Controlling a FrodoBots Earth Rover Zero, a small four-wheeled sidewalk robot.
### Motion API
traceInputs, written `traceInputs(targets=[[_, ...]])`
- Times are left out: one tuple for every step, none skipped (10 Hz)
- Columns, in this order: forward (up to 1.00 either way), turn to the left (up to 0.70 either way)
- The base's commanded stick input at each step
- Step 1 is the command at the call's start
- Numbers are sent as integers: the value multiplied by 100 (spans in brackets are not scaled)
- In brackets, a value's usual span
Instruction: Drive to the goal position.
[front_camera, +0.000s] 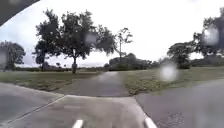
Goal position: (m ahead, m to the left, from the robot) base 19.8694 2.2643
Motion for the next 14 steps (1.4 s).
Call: traceInputs(targets=[[85,0],[85,0],[85,0],[85,0],[85,0],[85,0],[85,0],[85,0],[85,0],[85,0],[85,0],[85,0],[85,0],[85,0]])
